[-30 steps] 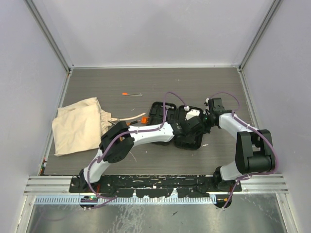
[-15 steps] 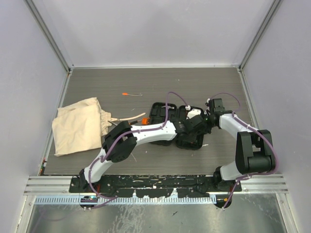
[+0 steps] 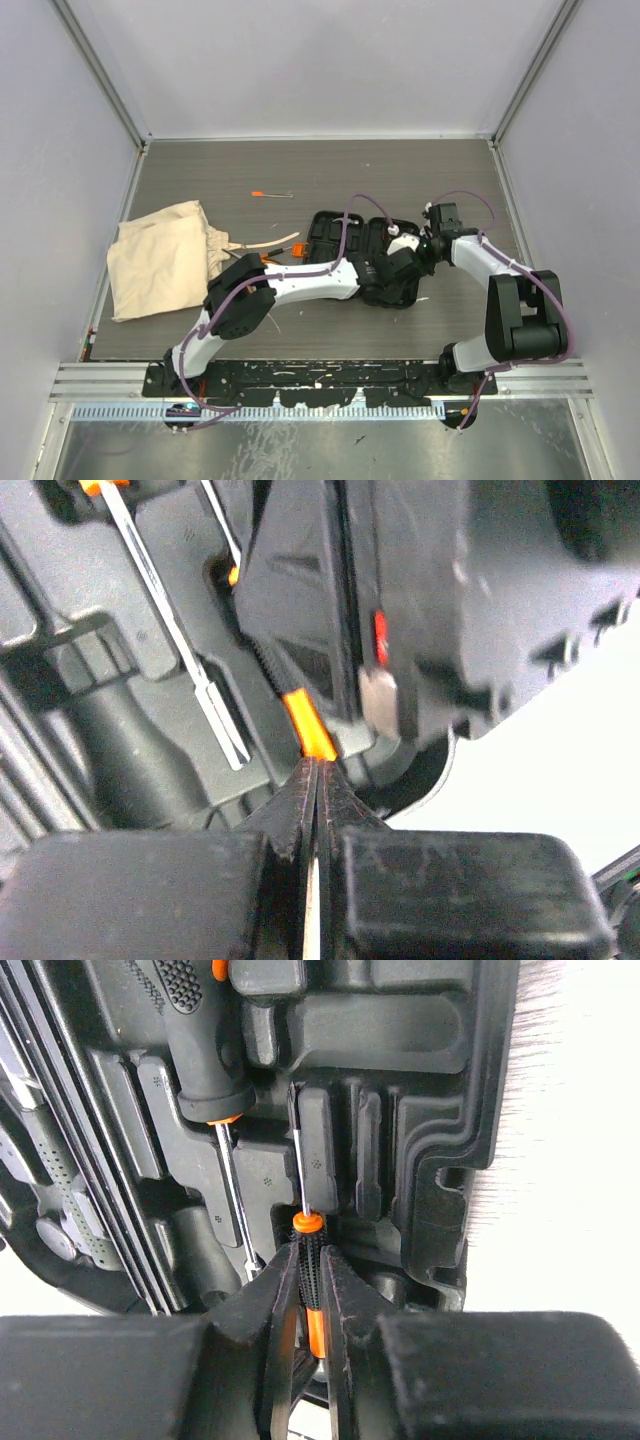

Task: Sort the tools into containers
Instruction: Adjust the screwdriver in the storage box, then pick up the screwdriver from the center of the board.

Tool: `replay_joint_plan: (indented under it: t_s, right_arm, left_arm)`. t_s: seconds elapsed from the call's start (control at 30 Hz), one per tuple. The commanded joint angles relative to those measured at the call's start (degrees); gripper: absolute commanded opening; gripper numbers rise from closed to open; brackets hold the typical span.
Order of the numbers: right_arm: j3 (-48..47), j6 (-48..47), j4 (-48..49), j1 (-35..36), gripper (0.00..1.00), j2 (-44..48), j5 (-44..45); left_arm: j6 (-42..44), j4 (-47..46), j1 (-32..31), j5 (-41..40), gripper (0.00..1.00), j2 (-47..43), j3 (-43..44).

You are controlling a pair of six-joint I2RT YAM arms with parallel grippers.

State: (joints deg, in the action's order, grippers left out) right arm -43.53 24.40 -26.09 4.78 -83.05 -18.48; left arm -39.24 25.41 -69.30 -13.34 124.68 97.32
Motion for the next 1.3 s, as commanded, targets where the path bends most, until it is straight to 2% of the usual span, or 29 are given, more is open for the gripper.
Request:
replay_joint_plan:
  t_s: [0.0, 0.27, 0.4, 0.57, 0.67, 0.87, 1.07, 1.27]
  right_arm:
    - [-1.91, 0.80, 0.62, 0.28, 0.21, 2.97, 1.61]
    - [-5.09, 1.23, -0.41, 0.32, 0.22, 3.39, 1.60]
    - [-5.66, 1.44, -0.37, 0.32, 0.25, 4.81, 1.43]
    - [-6.27, 1.30, -0.37, 0.32, 0.29, 8.45, 1.71]
    - [-6.46, 0.82, -0.34, 0.26, 0.34, 10.97, 1.78]
    - [-5.56, 0.19, -0.45, 0.32, 0.39, 15.29, 2.58]
    - [-3.26, 0.69, -0.54, 0.32, 0.39, 18.70, 3.74]
    - [-1.12, 0.57, -0.66, 0.32, 0.39, 20.34, 3.29]
  left_arm:
    - [8.70, 11.33, -0.83, -3.74, 0.00, -2.54, 1.72]
    - [12.08, 11.28, -0.75, -8.38, 0.12, -11.71, 3.48]
    - [11.88, 10.59, -0.25, -10.50, 0.17, -17.95, -0.58]
    - [11.46, 10.02, 3.72, -10.68, 0.22, -26.05, -7.95]
    - [13.27, 9.25, 8.11, -7.81, 0.27, -30.98, -13.63]
    - [22.07, 6.48, 20.15, 7.45, 0.32, -39.25, -21.94]
    - [33.47, 12.26, 25.57, 8.88, 0.32, -38.48, -20.26]
    - [37.91, 12.82, 31.91, 15.18, 0.36, -35.24, -21.34]
